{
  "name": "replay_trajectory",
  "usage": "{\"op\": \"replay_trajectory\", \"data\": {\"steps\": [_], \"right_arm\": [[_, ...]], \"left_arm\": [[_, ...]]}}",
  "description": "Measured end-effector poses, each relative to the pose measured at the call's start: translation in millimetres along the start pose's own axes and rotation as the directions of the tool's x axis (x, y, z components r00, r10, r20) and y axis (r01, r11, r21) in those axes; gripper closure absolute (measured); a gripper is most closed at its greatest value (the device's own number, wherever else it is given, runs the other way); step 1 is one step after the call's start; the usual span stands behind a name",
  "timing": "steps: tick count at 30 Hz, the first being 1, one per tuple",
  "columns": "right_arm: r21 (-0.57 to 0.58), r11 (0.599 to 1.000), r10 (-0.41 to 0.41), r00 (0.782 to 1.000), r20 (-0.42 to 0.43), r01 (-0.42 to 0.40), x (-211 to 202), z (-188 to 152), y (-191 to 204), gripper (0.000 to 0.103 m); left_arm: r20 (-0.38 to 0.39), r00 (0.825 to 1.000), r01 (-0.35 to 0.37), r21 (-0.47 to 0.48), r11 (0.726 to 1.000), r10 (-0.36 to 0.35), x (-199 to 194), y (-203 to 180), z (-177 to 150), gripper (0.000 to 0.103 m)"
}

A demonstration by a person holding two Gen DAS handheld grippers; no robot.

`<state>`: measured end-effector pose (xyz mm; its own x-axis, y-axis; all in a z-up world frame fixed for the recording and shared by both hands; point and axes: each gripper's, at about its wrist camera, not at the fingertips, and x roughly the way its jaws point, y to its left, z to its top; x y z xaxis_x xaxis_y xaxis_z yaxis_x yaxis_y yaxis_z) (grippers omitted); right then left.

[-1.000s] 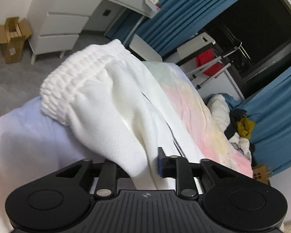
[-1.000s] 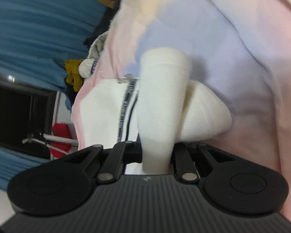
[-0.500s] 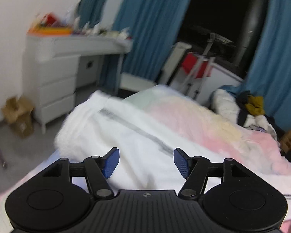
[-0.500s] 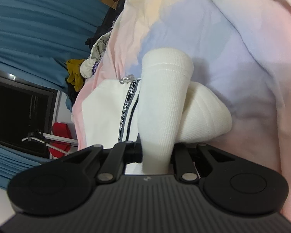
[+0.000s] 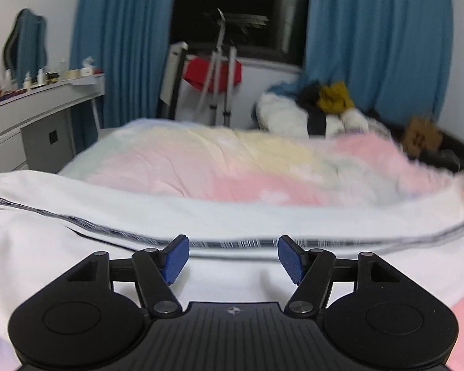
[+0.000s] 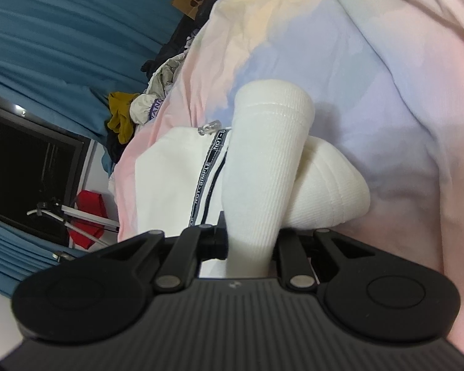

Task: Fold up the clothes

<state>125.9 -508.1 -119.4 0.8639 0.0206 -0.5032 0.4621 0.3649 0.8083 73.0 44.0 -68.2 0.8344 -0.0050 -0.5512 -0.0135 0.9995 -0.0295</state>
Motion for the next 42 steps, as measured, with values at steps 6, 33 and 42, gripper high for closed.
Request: {"op": "replay_trajectory", "data": {"steps": [6, 33, 42], "right_arm": [[-0.039, 0.999, -0.01, 1.0, 0.015, 0.011, -1, -1, 5, 0.089], [-0.621, 0.783, 0.193, 0.932, 0.306, 0.042, -68, -85, 147, 0.088], [-0.984, 0.175, 0.434, 0.9, 0.041, -0.04, -86, -273, 216, 0.088]], "left_arm": [[-0.147, 0.989, -0.017, 0.035, 0.999, 0.022, 37, -3, -25, 0.037], [-0.083, 0.996, 0.032, -0.059, 0.998, -0.037, 25, 27, 3, 0.036], [0.035, 0.999, -0.013, -0.197, 0.98, 0.02, -9, 75, 40, 0.035]]}}
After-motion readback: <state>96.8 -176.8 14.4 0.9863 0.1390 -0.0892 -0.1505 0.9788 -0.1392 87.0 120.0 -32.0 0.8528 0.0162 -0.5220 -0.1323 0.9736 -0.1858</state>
